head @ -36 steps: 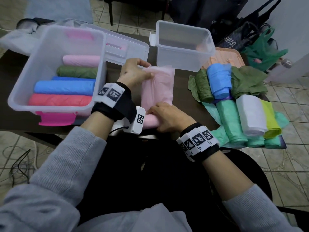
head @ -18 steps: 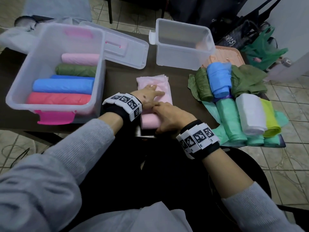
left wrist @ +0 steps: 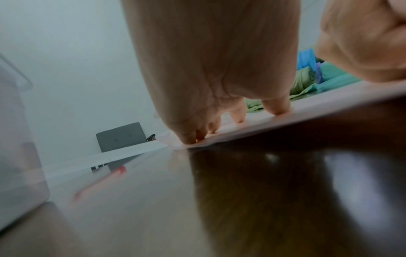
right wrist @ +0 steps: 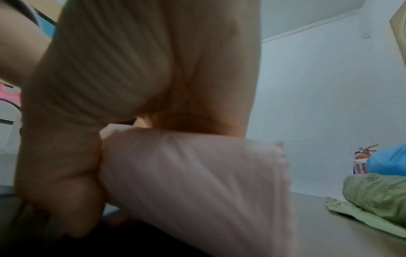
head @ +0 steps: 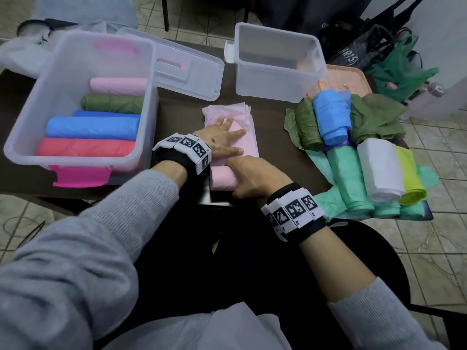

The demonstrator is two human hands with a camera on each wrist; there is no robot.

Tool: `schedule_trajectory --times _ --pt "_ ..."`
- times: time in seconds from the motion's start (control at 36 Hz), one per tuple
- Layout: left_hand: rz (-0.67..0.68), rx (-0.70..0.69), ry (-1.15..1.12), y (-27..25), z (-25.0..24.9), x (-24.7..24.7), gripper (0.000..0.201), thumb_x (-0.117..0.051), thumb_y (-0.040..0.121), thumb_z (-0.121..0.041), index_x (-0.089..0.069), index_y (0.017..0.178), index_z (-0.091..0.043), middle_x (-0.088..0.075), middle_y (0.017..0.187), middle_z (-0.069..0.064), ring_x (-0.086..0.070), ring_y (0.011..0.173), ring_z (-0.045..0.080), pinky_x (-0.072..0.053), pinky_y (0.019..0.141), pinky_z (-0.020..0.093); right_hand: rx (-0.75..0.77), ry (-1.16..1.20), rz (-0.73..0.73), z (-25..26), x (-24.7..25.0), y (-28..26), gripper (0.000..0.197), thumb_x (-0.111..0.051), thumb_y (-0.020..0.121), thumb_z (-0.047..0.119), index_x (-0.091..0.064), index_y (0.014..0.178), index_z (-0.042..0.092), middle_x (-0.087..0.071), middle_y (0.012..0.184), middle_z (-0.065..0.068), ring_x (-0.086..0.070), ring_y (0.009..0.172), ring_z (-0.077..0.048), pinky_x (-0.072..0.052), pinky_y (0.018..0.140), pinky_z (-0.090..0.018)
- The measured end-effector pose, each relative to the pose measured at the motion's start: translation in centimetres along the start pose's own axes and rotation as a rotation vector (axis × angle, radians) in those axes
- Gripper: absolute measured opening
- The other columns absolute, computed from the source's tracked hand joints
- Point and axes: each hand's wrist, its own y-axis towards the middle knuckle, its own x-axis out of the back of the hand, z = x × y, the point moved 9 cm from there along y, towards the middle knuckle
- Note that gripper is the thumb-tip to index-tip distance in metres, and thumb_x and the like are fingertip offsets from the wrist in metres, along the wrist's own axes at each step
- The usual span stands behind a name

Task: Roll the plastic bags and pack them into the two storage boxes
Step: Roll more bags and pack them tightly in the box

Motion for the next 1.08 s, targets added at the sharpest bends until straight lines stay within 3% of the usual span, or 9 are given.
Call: schedule_trajectory --times 0.11,0.22,0.39,0.53,0.61,0.72,0.94,1.03,1.08 --pt "0.008 -0.001 0.025 0.1 0.2 0.0 0.065 -0.037 0.095 -0.053 -0.009 0.150 -0.034 0.010 0.158 0.011 0.011 0.145 0.030 -0.003 0.115 0.050 0.001 0.003 -0.013 0.1 0.2 0.1 0.043 -0.063 0.069 0.019 -0.056 0.111 0.016 -0.063 0.105 -0.009 -0.060 0.095 -0.031 -0.046 0.074 -0.032" --pt "0.012 -0.008 0.044 0.4 0.2 0.0 0.063 -0.035 0.096 -0.052 -0.010 0.150 -0.033 0.008 0.158 0.012 0.010 0.145 0.031 -0.007 0.116 0.053 0.013 0.001 -0.030 0.3 0.5 -0.1 0.043 -0.061 0.069 0.018 -0.055 0.112 0.017 -0.061 0.103 -0.009 -0.060 0.093 -0.031 -0.050 0.075 -0.034" --pt "0.024 -0.004 0.050 0.6 0.5 -0.1 0.061 -0.035 0.096 -0.053 -0.012 0.150 -0.036 0.007 0.158 0.011 0.009 0.145 0.030 -0.008 0.115 0.055 0.030 0.011 -0.034 0.7 0.8 -0.1 0.043 -0.062 0.070 0.016 -0.055 0.113 0.016 -0.059 0.104 -0.009 -0.059 0.093 -0.030 -0.040 0.068 -0.029" --pt "0.027 0.000 0.039 0.8 0.8 -0.1 0.062 -0.036 0.095 -0.054 -0.012 0.149 -0.037 0.008 0.159 0.008 0.010 0.145 0.029 -0.006 0.116 0.055 0.040 0.043 -0.031 1.0 0.9 -0.3 0.040 -0.063 0.071 0.015 -0.057 0.111 0.013 -0.061 0.104 -0.011 -0.060 0.094 -0.031 -0.043 0.069 -0.029" --pt "0.018 -0.007 0.010 0.7 0.8 -0.1 0.064 -0.040 0.094 -0.053 -0.013 0.149 -0.037 0.009 0.159 0.007 0.011 0.145 0.028 -0.006 0.116 0.054 0.024 0.087 -0.036 0.8 0.2 -0.4 0.043 -0.066 0.073 0.014 -0.049 0.113 0.013 -0.060 0.104 -0.010 -0.058 0.096 -0.031 -0.041 0.071 -0.029" --pt "0.001 -0.008 -0.017 0.8 0.8 0.1 0.065 -0.044 0.093 -0.052 -0.015 0.149 -0.038 0.008 0.159 0.005 0.010 0.146 0.026 -0.006 0.116 0.053 -0.010 0.191 -0.072 0.0 -0.7 -0.7 0.046 -0.068 0.071 0.016 -0.031 0.098 0.019 -0.051 0.089 -0.004 -0.057 0.086 -0.033 -0.048 0.070 -0.040" --pt "-0.018 -0.014 -0.050 0.8 1.0 0.1 0.066 -0.049 0.091 -0.052 -0.018 0.148 -0.038 0.004 0.159 0.004 0.008 0.146 0.024 -0.007 0.116 0.054 0.011 0.204 -0.093 -0.2 -0.6 -0.8 0.038 -0.071 0.071 0.018 -0.050 0.103 0.016 -0.057 0.100 -0.008 -0.056 0.088 -0.027 -0.049 0.072 -0.039" --pt "-0.043 -0.017 -0.044 0.9 0.9 0.3 0.063 -0.050 0.091 -0.047 -0.023 0.147 -0.038 -0.004 0.159 0.006 0.000 0.146 0.025 -0.012 0.116 0.053 0.043 0.190 -0.106 0.1 -0.4 -0.6 0.040 -0.075 0.067 0.020 -0.055 0.102 0.014 -0.051 0.115 -0.008 -0.051 0.103 -0.028 -0.047 0.082 -0.039" --pt "-0.056 -0.018 -0.043 0.8 0.7 0.5 0.061 -0.051 0.091 -0.039 -0.026 0.147 -0.035 -0.011 0.157 0.008 -0.007 0.145 0.025 -0.015 0.115 0.051 0.056 0.098 -0.125 0.2 -0.2 -0.4 0.048 -0.079 0.064 0.029 -0.059 0.105 0.016 -0.045 0.126 -0.008 -0.043 0.111 -0.026 -0.041 0.087 -0.037"
